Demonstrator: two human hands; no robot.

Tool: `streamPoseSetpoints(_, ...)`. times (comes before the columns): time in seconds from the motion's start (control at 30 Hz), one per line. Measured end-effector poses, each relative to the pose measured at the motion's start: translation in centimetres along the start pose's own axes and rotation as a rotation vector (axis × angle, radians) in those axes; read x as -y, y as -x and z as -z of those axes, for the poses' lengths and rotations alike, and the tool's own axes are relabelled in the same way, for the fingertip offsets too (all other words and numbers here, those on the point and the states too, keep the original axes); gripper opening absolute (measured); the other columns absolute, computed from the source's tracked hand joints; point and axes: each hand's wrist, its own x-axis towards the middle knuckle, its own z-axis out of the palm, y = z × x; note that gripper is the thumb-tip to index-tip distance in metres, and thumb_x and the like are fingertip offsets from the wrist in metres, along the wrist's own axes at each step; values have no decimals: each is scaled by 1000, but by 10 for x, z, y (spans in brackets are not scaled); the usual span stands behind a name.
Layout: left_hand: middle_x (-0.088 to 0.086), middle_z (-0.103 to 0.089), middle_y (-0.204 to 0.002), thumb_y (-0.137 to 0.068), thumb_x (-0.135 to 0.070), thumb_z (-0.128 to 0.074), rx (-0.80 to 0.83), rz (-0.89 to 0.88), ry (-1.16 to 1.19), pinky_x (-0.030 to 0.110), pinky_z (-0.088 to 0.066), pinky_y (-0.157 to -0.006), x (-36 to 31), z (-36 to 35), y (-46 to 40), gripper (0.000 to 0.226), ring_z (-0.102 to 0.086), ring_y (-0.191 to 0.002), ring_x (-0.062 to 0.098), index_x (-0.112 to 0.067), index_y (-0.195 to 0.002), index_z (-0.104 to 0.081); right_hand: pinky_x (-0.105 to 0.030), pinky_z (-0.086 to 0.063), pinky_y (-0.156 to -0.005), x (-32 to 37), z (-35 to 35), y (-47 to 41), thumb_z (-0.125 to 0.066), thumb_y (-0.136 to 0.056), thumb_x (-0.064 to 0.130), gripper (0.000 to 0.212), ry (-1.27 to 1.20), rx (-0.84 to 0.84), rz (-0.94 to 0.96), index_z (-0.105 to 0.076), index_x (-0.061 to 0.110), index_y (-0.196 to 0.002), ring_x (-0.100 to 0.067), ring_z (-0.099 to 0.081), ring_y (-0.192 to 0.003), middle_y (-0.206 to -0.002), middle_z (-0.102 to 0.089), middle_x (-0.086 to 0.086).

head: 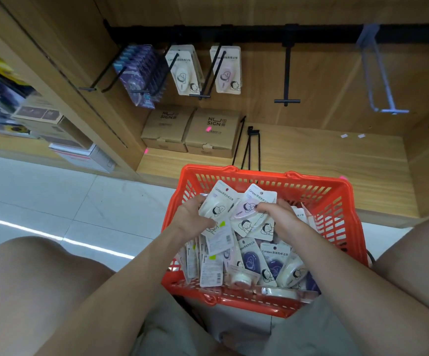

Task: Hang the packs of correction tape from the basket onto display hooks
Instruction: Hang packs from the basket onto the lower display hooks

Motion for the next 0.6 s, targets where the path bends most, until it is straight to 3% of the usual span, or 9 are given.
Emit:
streamPoseSetpoints(0.1,-3,-68,-98,-82,-4,-81,-64,7,125,31,-56,-66,-5,10,-1,36,-67,-84,18,-20,-108,-63,-60,-21,-125,5,4,10,-78,-83,23,103,-8,41,65,-16,23,-165,-32,-18,-158,-173,-13,-3)
streamPoseSetpoints(0.17,1,-71,-102,-82,-5,-79,-73,8,196,31,-55,-69,-10,19,-2,33,-69,-89,22,-20,-106,-64,-60,-27,-122,13,0,19,-78,-83,23,97,44,38,129,-23,22,-163,-31,-25,-155,-171,-21,-1)
streamPoseSetpoints(0.27,2,-74,-108,-84,-8,-77,-81,0,236,39,-59,-84,-19,32,-1,33,-72,-97,23,-20,-112,-64,-52,-47,-108,24,-9,24,-77,-81,14,61,155,-27,234,-52,21,-137,-25,-58,-130,-148,-57,-3)
streamPoseSetpoints(0.33,1,-73,-111,-88,-8,-72,-104,-47,167,36,-58,-80,-25,41,0,32,-70,-96,22,-18,-116,-60,-49,-55,-98,30,-15,31,-75,-80,8,44,165,-48,277,-59,24,-118,-22,-69,-110,-122,-72,-4)
streamPoseSetpoints(0.4,0,-67,-113,-93,-9,-66,-135,-116,11,21,-48,-61,-30,46,3,31,-64,-92,20,-17,-121,-55,-47,-55,-95,34,-17,39,-72,-83,5,39,108,-23,282,-59,20,-117,-19,-69,-104,-117,-72,-2)
streamPoseSetpoints(0.47,3,-62,-118,-97,-13,-62,-148,-141,-42,16,-41,-56,-36,49,6,30,-62,-93,20,-15,-125,-53,-44,-47,-102,38,-19,46,-70,-86,7,46,63,47,271,-54,16,-128,-16,-62,-113,-128,-64,6)
streamPoseSetpoints(0.53,6,-66,-116,-101,-19,-59,-115,-145,-13,26,-49,-65,-41,48,9,25,-66,-96,24,-16,-125,-55,-55,-39,-116,40,-24,49,-75,-80,16,69,39,125,230,-48,18,-143,-25,-55,-133,-142,-55,8)
streamPoseSetpoints(0.6,7,-70,-108,-103,-24,-56,-63,-156,21,33,-54,-71,-46,41,13,20,-70,-94,25,-17,-122,-58,-65,-43,-112,42,-30,46,-73,-80,16,55,-29,180,189,-55,15,-132,-36,-61,-128,-134,-67,-10)
